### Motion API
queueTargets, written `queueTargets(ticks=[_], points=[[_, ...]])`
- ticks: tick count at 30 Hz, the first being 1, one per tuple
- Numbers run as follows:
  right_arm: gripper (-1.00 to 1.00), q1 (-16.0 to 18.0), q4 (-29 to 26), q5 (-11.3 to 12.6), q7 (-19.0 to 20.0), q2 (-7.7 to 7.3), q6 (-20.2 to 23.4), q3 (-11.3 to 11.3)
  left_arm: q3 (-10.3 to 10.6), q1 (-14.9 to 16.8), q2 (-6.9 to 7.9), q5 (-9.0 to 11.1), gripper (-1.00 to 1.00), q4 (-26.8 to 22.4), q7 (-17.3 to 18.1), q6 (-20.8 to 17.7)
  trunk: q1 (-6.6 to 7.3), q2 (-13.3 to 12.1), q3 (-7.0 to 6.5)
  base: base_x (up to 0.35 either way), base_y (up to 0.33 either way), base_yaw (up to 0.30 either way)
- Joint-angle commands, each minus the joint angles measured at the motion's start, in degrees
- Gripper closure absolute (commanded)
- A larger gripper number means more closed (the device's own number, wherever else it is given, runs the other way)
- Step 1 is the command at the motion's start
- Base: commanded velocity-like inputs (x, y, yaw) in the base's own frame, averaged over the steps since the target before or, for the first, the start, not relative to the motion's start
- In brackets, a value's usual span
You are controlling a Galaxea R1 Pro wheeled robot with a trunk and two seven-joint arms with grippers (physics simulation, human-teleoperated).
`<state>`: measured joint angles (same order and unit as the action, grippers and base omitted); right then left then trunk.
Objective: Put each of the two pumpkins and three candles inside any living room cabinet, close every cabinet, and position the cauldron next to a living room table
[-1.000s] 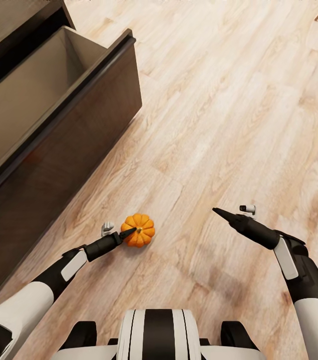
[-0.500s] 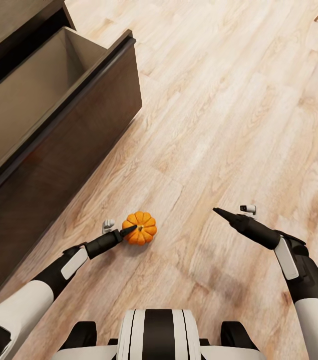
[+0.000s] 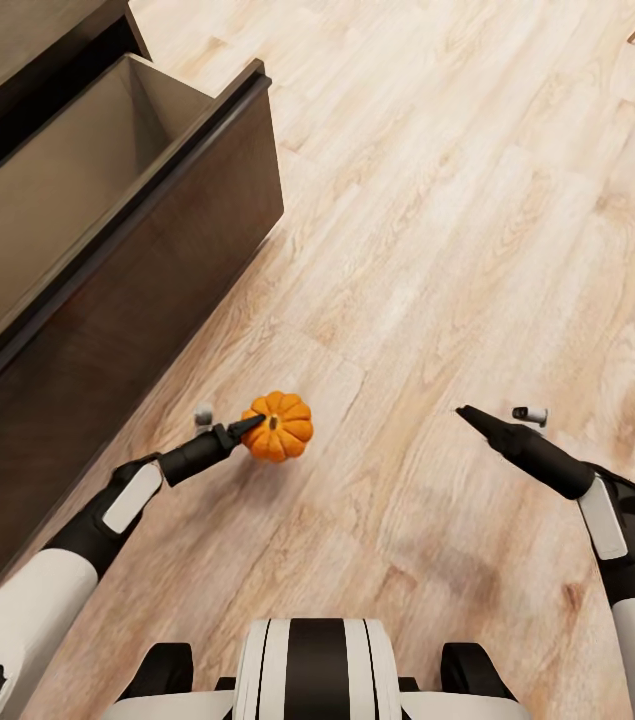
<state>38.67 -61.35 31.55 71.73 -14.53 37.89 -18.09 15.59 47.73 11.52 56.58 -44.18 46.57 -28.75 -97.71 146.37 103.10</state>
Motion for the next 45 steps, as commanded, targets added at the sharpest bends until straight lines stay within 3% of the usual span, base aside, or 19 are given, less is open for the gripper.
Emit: queueTargets(ticks=[1,6,7,11,15,22,23,25,45], points=[[-1.0,0.0,0.0,0.0,0.0,-0.4,0.34,-0.04,-0.47,-0.01,-0.07,-0.11,1.0,-0.23,-0.04,-0.14,0.0,0.0,0.0,0.0,0.0,0.0],[-1.0,0.0,0.24,-0.51,-0.3,-1.0,3.18,-2.29,-2.33,-0.01,-0.67,-0.02,1.0,-0.51,-2.17,-0.48,0.0,0.0,0.0,0.0,0.0,0.0],[-1.0,0.0,0.57,-0.82,-6.35,-0.82,2.79,-2.6,-2.41,-0.01,-1.11,-0.05,1.0,-0.6,-4.86,-0.45,0.0,0.0,0.0,0.0,0.0,0.0],[-1.0,0.0,0.22,-1.19,-13.05,-0.65,2.63,-2.59,-2.42,-0.01,-0.82,-0.06,1.0,-3.05,-5.31,-0.44,0.0,0.0,0.0,0.0,0.0,0.0],[-1.0,0.0,0.08,-5.31,-18.6,-0.59,1.1,-2.48,-2.28,-0.09,-0.54,-0.05,1.0,-5.3,-5.37,-0.43,0.0,0.0,0.0,0.0,0.0,0.0],[-1.0,0.0,-0.18,-6.08,-19.34,-0.68,-0.85,-2.51,-1.94,-0.09,-1.0,-0.47,1.0,-6.65,-5.9,-0.44,0.0,0.0,0.0,0.0,0.0,0.0],[-1.0,0.0,-0.01,-5.94,-19.46,-0.76,-0.95,-2.71,-1.88,-0.18,-1.22,-0.49,1.0,-6.86,-10.08,-0.38,0.0,0.0,0.0,-0.092,0.0,0.0],[-1.0,0.0,0.19,-5.94,-19.51,-0.62,-1.3,-2.73,-1.88,-0.18,-1.23,-0.41,1.0,-6.88,-10.48,-0.38,0.0,0.0,0.0,-0.209,0.0,0.0],[-1.0,0.0,0.29,-5.98,-19.45,-0.65,-1.85,-2.65,-1.47,-0.19,-1.5,-0.15,1.0,-6.59,-10.45,-0.18,0.0,0.0,-0.39,0.003,0.004,-0.062]])
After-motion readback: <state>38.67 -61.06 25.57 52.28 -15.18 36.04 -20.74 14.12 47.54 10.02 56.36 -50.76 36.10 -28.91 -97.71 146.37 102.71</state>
